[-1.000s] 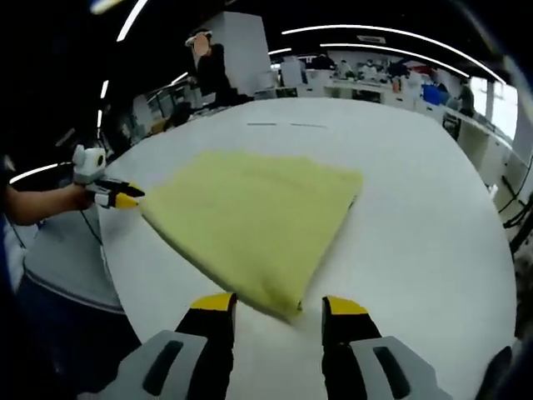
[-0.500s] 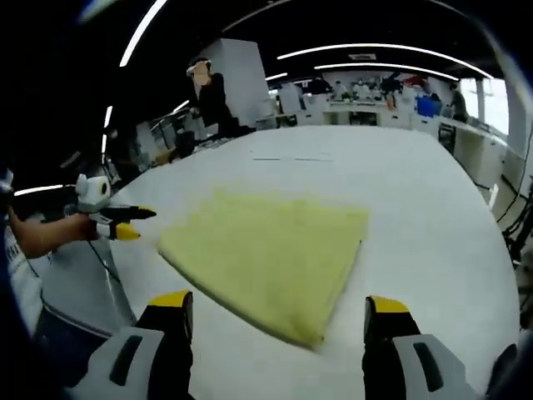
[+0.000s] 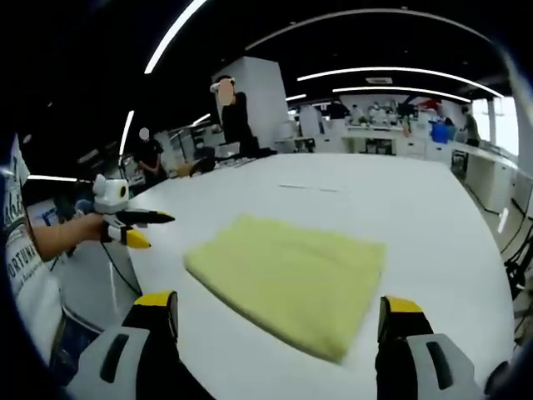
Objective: Fold the garment on the visible template until the final outline fits inside the template.
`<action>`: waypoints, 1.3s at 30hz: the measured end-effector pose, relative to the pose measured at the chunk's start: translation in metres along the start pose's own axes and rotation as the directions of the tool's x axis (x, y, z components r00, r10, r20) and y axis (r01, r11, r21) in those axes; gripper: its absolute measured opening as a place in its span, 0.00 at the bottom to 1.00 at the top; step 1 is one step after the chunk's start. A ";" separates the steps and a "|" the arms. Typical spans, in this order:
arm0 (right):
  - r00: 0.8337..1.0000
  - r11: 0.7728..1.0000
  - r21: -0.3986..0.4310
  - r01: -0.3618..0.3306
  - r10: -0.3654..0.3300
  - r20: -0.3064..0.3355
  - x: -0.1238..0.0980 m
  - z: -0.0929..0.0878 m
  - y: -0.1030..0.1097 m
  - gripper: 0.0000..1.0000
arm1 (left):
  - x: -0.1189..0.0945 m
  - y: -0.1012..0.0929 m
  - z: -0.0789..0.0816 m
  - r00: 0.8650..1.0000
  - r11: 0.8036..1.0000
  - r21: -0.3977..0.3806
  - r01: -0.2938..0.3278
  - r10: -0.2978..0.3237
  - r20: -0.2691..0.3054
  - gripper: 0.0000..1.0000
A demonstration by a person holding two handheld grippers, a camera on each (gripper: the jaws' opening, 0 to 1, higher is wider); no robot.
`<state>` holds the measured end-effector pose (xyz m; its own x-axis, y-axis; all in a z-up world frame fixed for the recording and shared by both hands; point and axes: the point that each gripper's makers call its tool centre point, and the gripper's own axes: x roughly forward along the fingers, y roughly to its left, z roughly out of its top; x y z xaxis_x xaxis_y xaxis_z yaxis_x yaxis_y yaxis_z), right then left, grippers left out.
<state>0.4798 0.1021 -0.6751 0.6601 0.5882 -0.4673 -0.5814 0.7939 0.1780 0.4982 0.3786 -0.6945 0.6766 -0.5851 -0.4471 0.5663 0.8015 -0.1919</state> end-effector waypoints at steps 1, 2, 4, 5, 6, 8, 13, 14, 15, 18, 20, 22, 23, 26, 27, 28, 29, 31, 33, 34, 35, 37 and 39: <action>1.000 1.000 -0.006 -0.002 0.002 0.000 -0.001 0.000 0.002 0.99 | -0.001 -0.002 0.000 1.000 1.000 0.005 0.004 -0.004 -0.004 0.99; 1.000 1.000 -0.010 -0.002 0.002 0.003 -0.001 0.001 0.002 0.99 | -0.001 -0.003 0.000 1.000 1.000 0.020 0.005 -0.005 -0.010 0.99; 1.000 1.000 -0.025 0.001 -0.001 0.014 -0.004 0.004 0.004 0.99 | -0.003 -0.006 0.000 1.000 0.999 0.052 0.010 -0.009 -0.014 0.99; 1.000 0.999 -0.034 0.001 0.000 0.028 -0.005 0.007 0.006 0.99 | -0.003 -0.007 0.001 1.000 0.998 0.059 0.010 -0.010 -0.013 0.99; 0.999 0.999 -0.035 -0.002 0.003 0.035 -0.006 0.008 0.008 0.99 | -0.004 -0.008 0.002 1.000 0.998 0.066 0.010 -0.010 -0.008 0.99; 0.999 0.999 -0.033 -0.006 0.008 0.048 -0.007 0.010 0.011 0.99 | -0.006 -0.008 0.005 1.000 0.997 0.072 0.004 -0.004 0.003 0.99; 0.998 0.999 -0.043 -0.005 0.008 0.065 -0.006 0.012 0.014 0.99 | -0.009 -0.005 0.008 1.000 0.998 0.067 -0.019 0.017 0.026 0.99; 0.998 0.999 -0.041 -0.006 0.009 0.065 -0.005 0.011 0.014 0.99 | -0.009 -0.005 0.007 0.999 0.998 0.064 -0.021 0.020 0.026 0.99; 0.998 0.999 -0.041 -0.006 0.009 0.064 -0.005 0.010 0.014 0.99 | -0.009 -0.005 0.007 0.999 0.998 0.062 -0.022 0.020 0.025 0.99; 0.998 0.999 -0.048 -0.004 0.007 0.060 -0.004 0.008 0.013 0.99 | -0.010 -0.008 0.003 1.000 0.998 0.064 -0.005 0.004 0.007 0.98; 0.998 0.999 -0.045 -0.002 0.004 0.057 -0.003 0.006 0.013 0.99 | -0.010 -0.007 0.001 1.000 0.997 0.082 -0.012 0.012 -0.002 0.97; 0.998 0.999 -0.044 0.002 0.001 0.058 -0.003 0.004 0.012 0.99 | -0.011 -0.005 0.002 1.000 0.996 0.089 -0.028 0.028 0.001 0.97; 0.998 0.999 -0.044 0.001 0.001 0.057 -0.003 0.004 0.012 0.99 | -0.012 -0.004 0.001 0.999 0.996 0.085 -0.032 0.032 0.000 0.97; 0.998 0.999 -0.045 -0.002 0.005 0.058 -0.004 0.003 0.014 0.99 | -0.013 -0.003 0.001 0.999 0.996 0.076 -0.042 0.041 0.010 0.97; 0.998 0.999 -0.045 -0.003 0.005 0.055 -0.004 0.002 0.014 0.99 | -0.013 -0.003 0.001 0.999 0.996 0.072 -0.043 0.042 0.013 0.97; 0.999 0.999 -0.046 -0.001 0.003 0.054 -0.004 0.002 0.013 0.99 | -0.013 -0.003 0.000 0.999 0.997 0.070 -0.042 0.041 0.011 0.97; 0.999 0.999 -0.049 0.002 0.000 0.051 -0.004 0.001 0.013 0.98 | -0.014 -0.003 -0.001 0.999 0.997 0.066 -0.041 0.040 0.007 0.97; 0.999 0.999 -0.052 0.005 -0.003 0.048 -0.004 0.001 0.013 0.98 | -0.014 -0.003 -0.003 0.999 0.997 0.069 -0.041 0.041 0.001 0.97; 0.999 0.998 -0.056 0.007 -0.004 0.047 -0.005 0.000 0.012 0.98 | -0.015 -0.003 -0.002 0.999 0.996 0.074 -0.040 0.040 0.006 0.97; 0.999 0.998 -0.056 0.007 -0.005 0.046 -0.005 0.000 0.012 0.97 | -0.015 -0.003 -0.002 0.999 0.996 0.074 -0.038 0.038 0.006 0.97; 0.999 0.998 -0.055 0.010 -0.008 0.043 -0.005 -0.001 0.012 0.97 | -0.015 -0.004 -0.002 0.999 0.997 0.074 -0.036 0.035 0.006 0.97; 0.999 0.998 -0.054 0.013 -0.011 0.042 -0.005 -0.001 0.011 0.97 | -0.015 -0.004 -0.003 0.999 0.996 0.082 -0.036 0.037 0.000 0.98; 0.999 0.999 -0.053 0.012 -0.010 0.041 -0.005 -0.002 0.012 0.97 | -0.015 -0.003 -0.004 0.999 0.995 0.092 -0.038 0.039 -0.009 0.98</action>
<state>0.4690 0.1087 -0.6722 0.6848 0.5861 -0.4330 -0.5977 0.7917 0.1264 0.4844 0.3850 -0.6902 0.6936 -0.5526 -0.4621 0.5814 0.8082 -0.0937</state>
